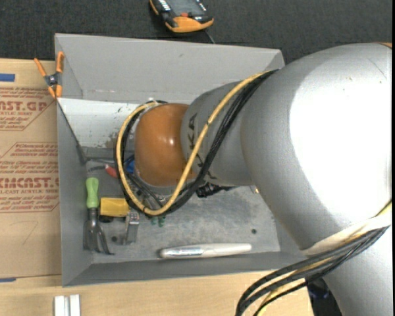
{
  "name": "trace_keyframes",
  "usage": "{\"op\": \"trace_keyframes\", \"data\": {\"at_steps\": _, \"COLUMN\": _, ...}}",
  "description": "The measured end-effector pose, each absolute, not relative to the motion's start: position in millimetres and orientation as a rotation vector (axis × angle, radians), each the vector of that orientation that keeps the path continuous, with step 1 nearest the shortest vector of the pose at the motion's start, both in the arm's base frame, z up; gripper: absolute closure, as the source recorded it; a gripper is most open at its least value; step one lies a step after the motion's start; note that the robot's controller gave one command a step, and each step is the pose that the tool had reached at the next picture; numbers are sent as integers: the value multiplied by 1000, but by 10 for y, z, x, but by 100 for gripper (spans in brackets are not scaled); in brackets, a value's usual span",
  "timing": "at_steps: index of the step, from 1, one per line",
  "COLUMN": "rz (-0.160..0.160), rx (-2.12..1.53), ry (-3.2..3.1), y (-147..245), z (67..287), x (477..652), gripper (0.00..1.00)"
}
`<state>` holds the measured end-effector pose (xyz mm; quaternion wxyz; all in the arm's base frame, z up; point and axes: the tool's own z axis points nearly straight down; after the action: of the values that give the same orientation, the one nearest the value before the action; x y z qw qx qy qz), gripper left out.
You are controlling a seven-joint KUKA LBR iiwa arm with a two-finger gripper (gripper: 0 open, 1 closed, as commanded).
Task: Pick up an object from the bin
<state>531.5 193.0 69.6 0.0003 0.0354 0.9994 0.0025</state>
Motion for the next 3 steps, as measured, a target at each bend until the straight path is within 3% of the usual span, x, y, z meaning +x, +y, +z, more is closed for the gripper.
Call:
{"op": "trace_keyframes", "data": {"at_steps": 1, "rz": 15, "rx": 135, "ry": 3131, "y": 1974, "z": 694, "x": 5295, "gripper": 0}}
{"op": "trace_keyframes", "data": {"at_steps": 2, "rz": 13, "rx": 114, "ry": 3136, "y": 1951, "z": 696, "x": 5311, "gripper": 100}}
{"op": "trace_keyframes", "data": {"at_steps": 3, "rz": 13, "rx": 115, "ry": 3137, "y": 1950, "z": 695, "x": 5311, "gripper": 100}}
